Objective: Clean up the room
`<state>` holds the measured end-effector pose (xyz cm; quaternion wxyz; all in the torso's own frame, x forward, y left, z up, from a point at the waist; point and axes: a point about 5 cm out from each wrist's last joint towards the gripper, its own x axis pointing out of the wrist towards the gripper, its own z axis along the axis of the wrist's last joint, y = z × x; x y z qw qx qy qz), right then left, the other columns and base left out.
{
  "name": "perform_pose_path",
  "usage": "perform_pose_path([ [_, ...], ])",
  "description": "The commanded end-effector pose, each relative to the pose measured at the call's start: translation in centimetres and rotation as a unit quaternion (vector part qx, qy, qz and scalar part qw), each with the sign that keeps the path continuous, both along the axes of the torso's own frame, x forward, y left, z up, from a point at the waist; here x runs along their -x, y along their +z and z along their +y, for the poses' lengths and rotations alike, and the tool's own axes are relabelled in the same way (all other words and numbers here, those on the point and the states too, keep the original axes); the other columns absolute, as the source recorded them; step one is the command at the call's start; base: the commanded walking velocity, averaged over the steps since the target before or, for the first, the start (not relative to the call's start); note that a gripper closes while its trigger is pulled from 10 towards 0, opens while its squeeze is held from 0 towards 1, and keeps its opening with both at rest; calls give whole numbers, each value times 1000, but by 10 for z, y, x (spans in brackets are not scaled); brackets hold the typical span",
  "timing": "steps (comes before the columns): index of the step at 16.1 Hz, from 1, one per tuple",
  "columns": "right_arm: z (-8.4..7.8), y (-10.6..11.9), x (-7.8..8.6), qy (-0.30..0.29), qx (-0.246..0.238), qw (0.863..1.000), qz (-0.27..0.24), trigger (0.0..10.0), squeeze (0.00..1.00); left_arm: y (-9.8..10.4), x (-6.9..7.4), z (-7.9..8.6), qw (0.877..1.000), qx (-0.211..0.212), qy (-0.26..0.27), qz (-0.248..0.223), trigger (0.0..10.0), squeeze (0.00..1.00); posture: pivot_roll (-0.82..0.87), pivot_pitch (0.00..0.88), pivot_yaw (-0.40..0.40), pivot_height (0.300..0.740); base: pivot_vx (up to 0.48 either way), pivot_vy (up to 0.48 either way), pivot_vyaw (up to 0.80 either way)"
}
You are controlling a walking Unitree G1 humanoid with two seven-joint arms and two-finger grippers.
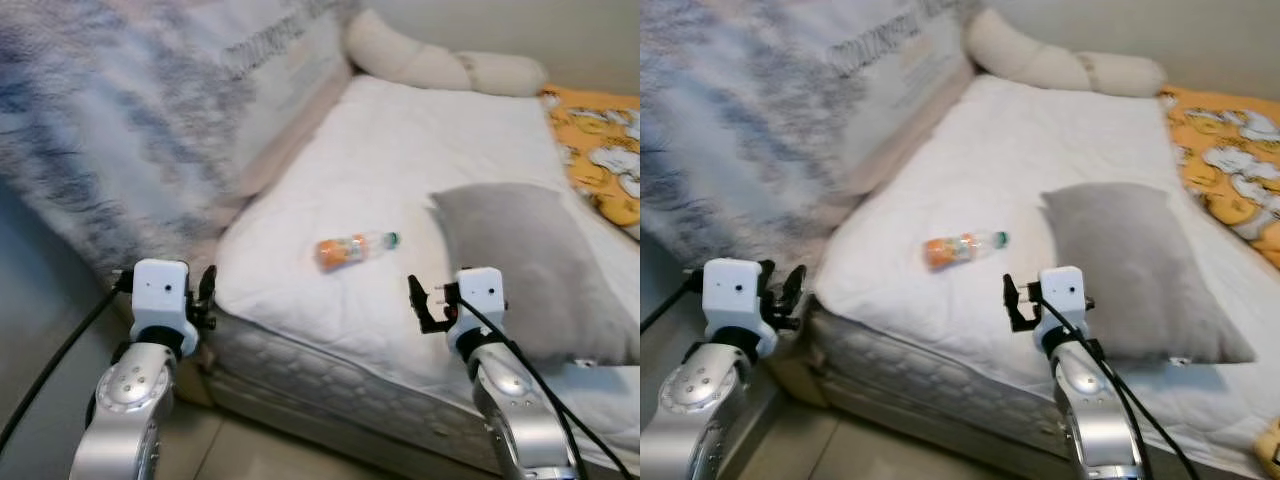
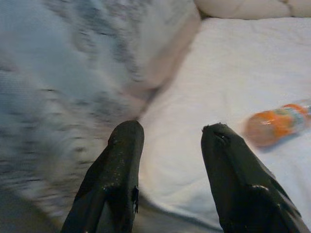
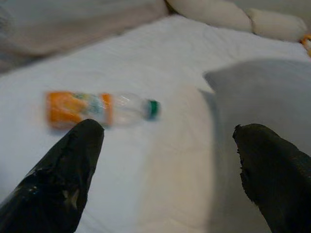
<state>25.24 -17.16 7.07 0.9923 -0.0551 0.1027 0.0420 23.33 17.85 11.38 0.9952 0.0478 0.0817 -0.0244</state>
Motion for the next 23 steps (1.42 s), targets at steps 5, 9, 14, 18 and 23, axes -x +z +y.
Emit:
perform_pose_path([
  [5,2,3,-3,11,7,1000,-11,10000,0,4,2,1,1000,-10,-3,-9,10000,0,67,0,-19,740,324,0,268],
  [9,2,3,-3,13,2,1000,-14,10000,0,5,3,1,1000,-14,-7,-8,10000,0,70,0,-18,740,318,0,302],
  [14,2,5,-6,56,-13,998,-1,10000,0,5,6,-4,999,-9,-42,-1,10000,0,78,0,-10,740,106,0,0],
  [18,-3,9,-29,168,140,975,26,10000,0,8,10,-20,986,-11,-164,19,10000,0,77,0,0,740,0,0,0],
  [23,-20,1,-73,218,278,931,94,10000,0,18,0,-31,962,9,-267,51,10000,0,80,0,22,740,0,0,0],
])
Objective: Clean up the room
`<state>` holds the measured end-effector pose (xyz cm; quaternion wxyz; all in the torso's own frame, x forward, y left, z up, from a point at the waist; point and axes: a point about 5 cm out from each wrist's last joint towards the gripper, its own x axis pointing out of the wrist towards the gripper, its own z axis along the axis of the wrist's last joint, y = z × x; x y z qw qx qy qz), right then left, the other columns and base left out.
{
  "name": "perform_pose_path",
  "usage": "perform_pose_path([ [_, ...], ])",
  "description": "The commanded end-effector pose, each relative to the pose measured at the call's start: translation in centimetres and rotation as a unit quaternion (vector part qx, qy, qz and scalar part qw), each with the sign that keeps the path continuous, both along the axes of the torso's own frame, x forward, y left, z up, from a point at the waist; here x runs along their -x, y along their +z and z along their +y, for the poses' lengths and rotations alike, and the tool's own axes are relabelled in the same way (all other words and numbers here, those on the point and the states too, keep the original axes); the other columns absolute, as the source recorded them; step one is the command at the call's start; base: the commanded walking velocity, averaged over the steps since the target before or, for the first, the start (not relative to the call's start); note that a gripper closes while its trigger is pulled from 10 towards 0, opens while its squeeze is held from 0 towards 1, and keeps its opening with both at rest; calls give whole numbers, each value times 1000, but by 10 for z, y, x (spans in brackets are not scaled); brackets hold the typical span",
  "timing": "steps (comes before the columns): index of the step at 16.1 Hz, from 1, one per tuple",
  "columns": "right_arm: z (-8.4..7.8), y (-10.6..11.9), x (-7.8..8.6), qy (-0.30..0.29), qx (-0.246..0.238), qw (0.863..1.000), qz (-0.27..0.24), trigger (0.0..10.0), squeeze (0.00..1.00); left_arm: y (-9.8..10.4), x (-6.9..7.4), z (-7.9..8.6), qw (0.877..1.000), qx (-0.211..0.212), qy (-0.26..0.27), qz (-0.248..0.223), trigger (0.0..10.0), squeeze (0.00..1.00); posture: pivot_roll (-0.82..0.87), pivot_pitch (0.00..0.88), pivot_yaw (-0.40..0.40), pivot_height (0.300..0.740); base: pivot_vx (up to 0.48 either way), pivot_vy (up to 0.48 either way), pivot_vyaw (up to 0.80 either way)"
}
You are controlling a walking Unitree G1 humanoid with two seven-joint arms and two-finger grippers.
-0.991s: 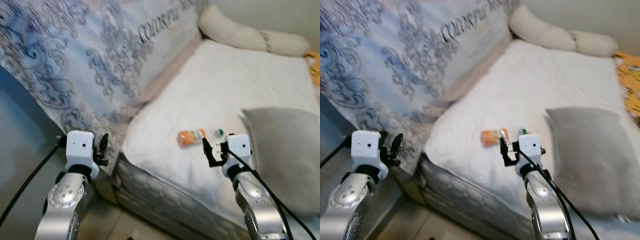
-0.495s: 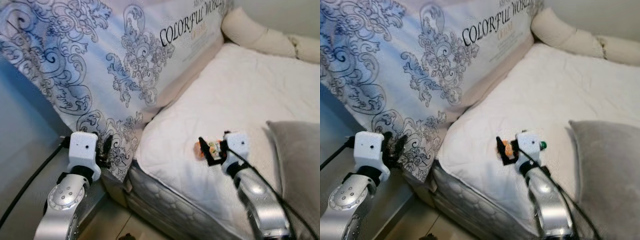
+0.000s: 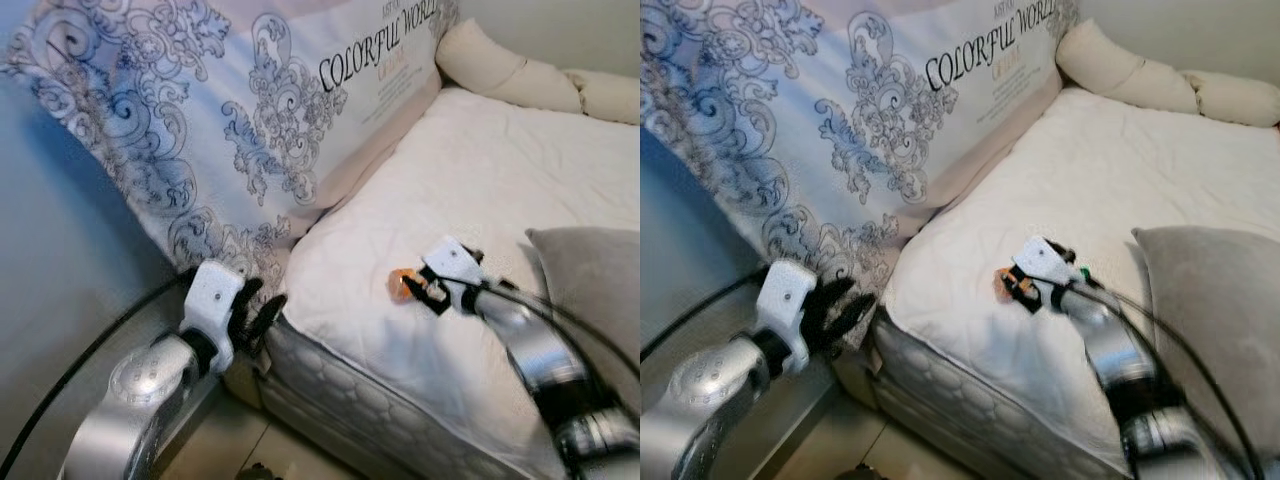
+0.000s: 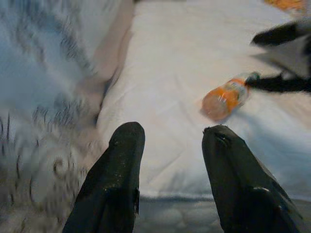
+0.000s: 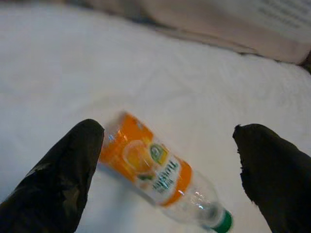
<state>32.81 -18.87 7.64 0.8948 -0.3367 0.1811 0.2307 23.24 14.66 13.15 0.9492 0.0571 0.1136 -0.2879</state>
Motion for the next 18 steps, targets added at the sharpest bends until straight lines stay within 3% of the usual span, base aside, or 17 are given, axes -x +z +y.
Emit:
perform_pose_path([
  [1,-5,-6,0,11,37,999,14,10000,0,1,-3,0,1000,-7,-8,0,10000,0,81,0,25,740,0,0,0],
  [2,-9,-6,-9,24,76,996,40,10000,0,3,-10,-2,1000,-15,-17,-13,10000,0,80,15,31,740,0,0,0],
  [6,-12,4,-26,43,133,989,44,10000,0,10,-18,-8,1000,10,-13,-7,10000,0,95,71,45,740,0,0,0],
  [9,-7,3,-29,62,162,983,60,10000,0,15,-24,-13,1000,16,-11,-22,10000,0,112,102,57,740,0,0,0],
  [10,-4,0,-28,81,181,978,69,10000,0,12,-26,-16,999,-21,-17,-25,10000,0,119,116,62,740,0,0,0],
  [12,-3,-3,-27,96,205,971,79,10000,0,16,-25,-21,998,-21,-59,-19,10000,0,131,145,75,740,0,0,0],
  [16,-15,-4,-27,58,233,968,73,10000,0,21,-20,-27,993,-46,-98,-49,10000,0,168,193,99,740,0,0,0],
  [17,-17,-2,-28,51,237,968,66,8157,0,22,-18,-26,992,-50,-102,-49,10000,0,179,205,104,740,0,0,0],
  [18,-18,0,-30,43,242,968,54,3922,0,23,-17,-25,992,-52,-106,-47,10000,0,197,220,112,740,0,0,0],
])
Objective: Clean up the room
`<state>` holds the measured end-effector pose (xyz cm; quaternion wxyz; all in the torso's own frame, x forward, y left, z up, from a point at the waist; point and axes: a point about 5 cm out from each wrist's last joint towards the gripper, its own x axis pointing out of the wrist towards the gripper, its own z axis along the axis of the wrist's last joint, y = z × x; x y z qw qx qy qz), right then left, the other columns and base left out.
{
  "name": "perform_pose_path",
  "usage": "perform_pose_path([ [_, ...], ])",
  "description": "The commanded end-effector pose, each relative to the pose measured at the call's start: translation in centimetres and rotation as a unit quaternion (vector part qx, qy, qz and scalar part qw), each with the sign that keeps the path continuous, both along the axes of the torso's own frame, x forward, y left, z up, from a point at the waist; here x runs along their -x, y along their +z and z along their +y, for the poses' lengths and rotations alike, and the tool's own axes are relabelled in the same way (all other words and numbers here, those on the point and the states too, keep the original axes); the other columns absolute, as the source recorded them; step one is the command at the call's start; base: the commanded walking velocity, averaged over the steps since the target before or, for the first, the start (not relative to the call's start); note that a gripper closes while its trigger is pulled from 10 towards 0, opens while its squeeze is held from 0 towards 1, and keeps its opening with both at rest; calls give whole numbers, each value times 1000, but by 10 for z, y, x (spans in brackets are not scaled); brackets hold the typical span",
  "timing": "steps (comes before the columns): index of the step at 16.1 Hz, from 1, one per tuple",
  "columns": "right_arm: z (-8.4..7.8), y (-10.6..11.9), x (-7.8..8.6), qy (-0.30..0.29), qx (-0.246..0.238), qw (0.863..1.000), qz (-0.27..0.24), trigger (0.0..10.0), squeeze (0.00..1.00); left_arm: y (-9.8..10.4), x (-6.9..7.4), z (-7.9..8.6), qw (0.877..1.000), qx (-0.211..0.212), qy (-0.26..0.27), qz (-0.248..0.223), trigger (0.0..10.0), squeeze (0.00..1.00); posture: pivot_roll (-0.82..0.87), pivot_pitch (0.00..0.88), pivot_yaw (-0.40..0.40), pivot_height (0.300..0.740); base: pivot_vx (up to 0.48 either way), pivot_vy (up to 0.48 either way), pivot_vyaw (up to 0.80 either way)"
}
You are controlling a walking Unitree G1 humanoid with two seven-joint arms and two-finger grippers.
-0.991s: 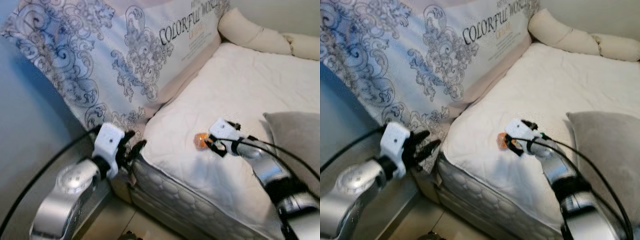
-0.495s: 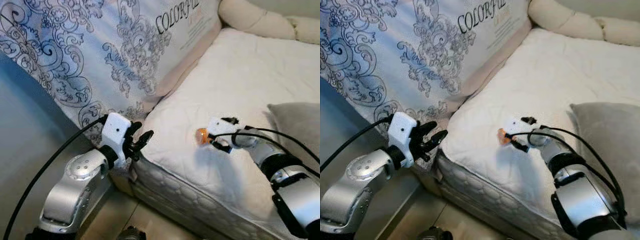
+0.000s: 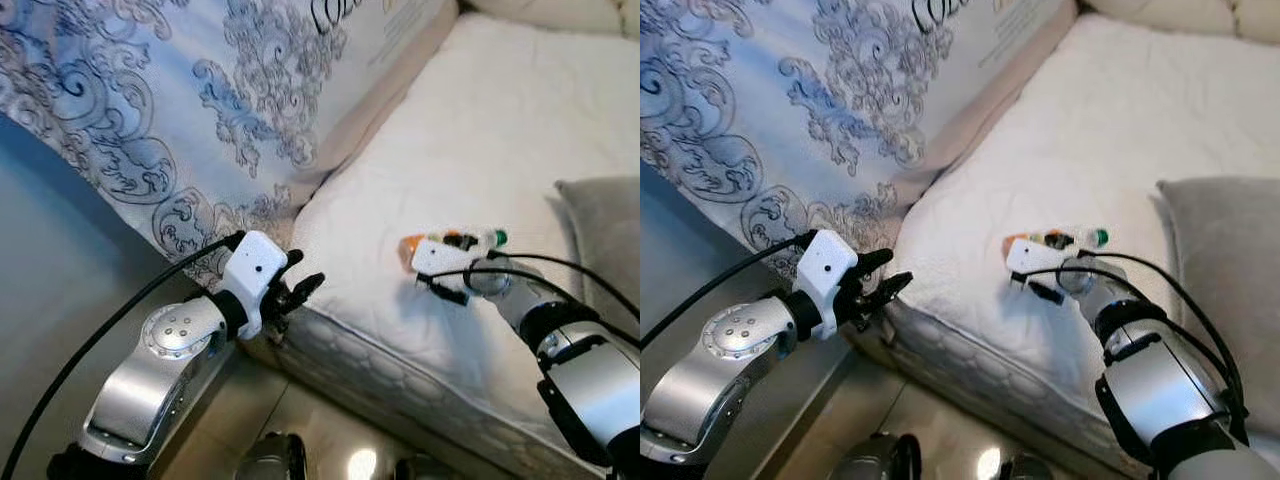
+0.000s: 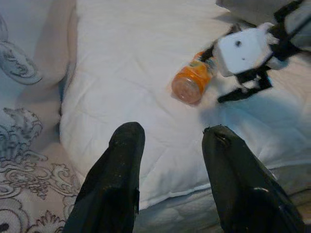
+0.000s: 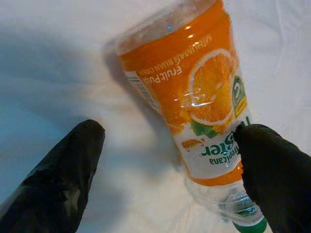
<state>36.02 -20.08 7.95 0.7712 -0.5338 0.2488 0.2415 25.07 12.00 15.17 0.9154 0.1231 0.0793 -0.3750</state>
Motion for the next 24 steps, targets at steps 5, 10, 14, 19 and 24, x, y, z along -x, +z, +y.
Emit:
perform_pose_path([
  [5,-8,3,-2,-37,15,999,-17,314,0,5,10,8,1000,-9,-20,12,10000,0,224,241,113,740,0,0,0],
  [10,-6,-2,0,-61,-18,998,1,0,0,5,13,4,999,-3,-33,29,10000,0,227,227,94,740,0,0,0],
  [14,-6,-1,0,-67,-27,997,-6,0,0,0,14,6,998,1,-28,64,10000,0,214,213,95,740,0,0,0],
  [19,-10,42,-20,-130,-225,958,-120,0,0,-9,10,6,997,8,25,70,10000,0,127,94,95,740,0,0,0],
  [24,-2,40,31,-209,-480,830,-191,0,0,-9,3,22,982,56,176,46,10000,0,12,0,81,740,0,0,0],
])
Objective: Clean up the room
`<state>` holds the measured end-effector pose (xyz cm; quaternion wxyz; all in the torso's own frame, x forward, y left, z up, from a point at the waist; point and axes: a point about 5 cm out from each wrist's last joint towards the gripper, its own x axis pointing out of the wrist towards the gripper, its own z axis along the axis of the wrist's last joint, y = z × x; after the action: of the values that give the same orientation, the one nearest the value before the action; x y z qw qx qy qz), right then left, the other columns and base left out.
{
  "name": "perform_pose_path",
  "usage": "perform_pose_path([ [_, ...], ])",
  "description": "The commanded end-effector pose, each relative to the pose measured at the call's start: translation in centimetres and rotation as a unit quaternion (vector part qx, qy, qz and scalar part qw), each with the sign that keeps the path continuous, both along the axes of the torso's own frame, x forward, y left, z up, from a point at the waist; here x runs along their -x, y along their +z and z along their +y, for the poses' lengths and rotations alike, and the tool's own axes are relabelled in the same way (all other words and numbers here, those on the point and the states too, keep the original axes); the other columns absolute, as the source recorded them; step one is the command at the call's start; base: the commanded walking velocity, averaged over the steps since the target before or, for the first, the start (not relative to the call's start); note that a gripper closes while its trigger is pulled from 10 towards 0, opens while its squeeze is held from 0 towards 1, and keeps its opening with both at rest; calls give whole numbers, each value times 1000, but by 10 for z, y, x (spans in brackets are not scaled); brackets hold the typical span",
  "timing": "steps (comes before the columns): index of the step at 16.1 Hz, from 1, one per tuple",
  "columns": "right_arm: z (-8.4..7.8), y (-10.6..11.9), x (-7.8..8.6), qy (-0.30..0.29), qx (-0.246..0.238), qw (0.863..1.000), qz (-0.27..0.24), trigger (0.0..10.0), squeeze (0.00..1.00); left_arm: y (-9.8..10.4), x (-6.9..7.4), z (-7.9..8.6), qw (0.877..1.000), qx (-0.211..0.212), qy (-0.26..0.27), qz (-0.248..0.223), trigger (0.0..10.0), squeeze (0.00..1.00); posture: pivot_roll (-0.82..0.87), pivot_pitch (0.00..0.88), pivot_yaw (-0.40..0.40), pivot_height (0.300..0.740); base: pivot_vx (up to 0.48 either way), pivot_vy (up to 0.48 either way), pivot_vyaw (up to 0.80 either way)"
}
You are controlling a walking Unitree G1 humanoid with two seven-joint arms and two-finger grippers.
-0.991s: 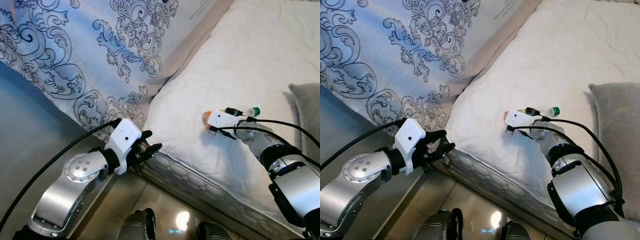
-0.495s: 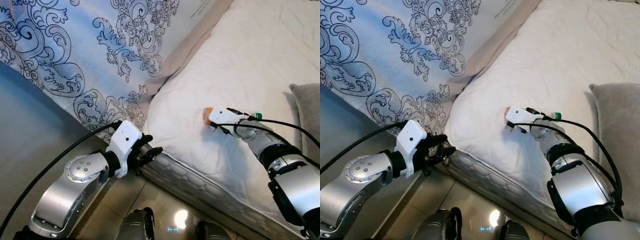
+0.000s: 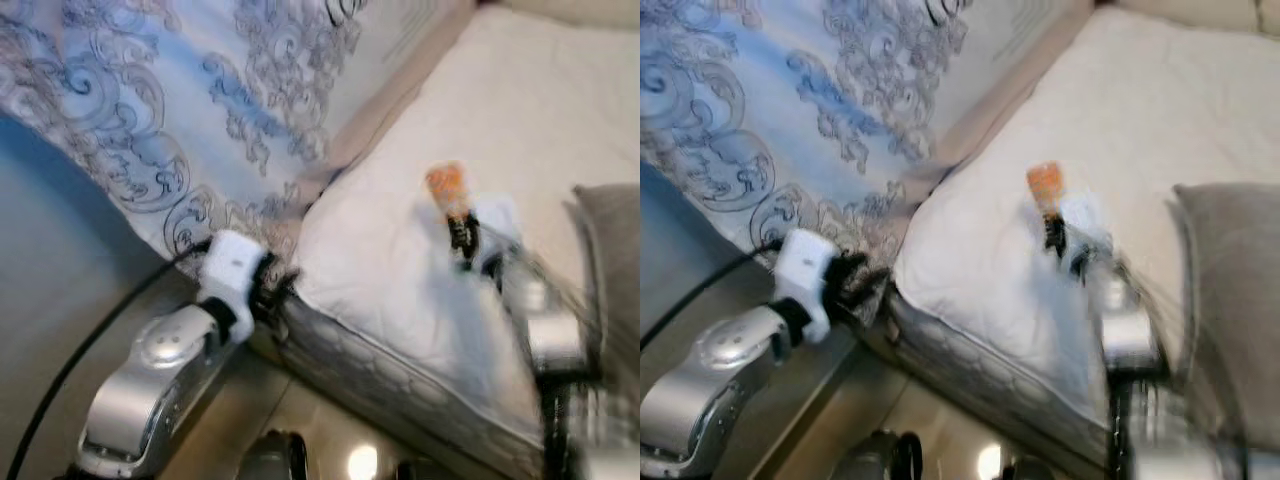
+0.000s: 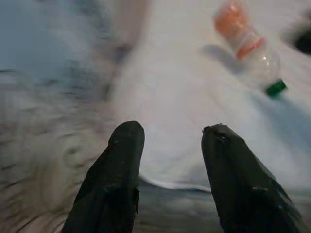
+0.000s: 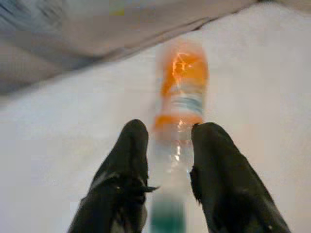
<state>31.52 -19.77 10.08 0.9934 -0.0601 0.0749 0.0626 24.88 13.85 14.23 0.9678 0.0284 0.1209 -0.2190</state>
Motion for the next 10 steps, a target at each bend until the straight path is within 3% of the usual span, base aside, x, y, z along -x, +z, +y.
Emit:
perform_pose_path([
  [1,2,19,6,-3,-43,999,-27,0,0,0,1,8,999,-8,45,-5,10000,0,3,0,78,740,0,0,0],
  [5,28,4,44,21,-96,995,4,0,0,-4,5,3,995,50,82,22,10000,0,7,0,56,740,0,0,0],
  [7,37,7,59,23,-108,994,21,0,0,-5,2,2,997,29,65,14,10000,0,16,0,48,740,0,0,0],
  [9,36,10,60,22,-100,994,23,0,0,-6,1,7,996,11,82,10,10000,0,17,0,47,740,0,0,0],
  [10,34,11,60,17,-97,995,24,0,0,-2,0,11,996,-2,91,-23,10000,0,20,0,43,740,0,0,0],
])
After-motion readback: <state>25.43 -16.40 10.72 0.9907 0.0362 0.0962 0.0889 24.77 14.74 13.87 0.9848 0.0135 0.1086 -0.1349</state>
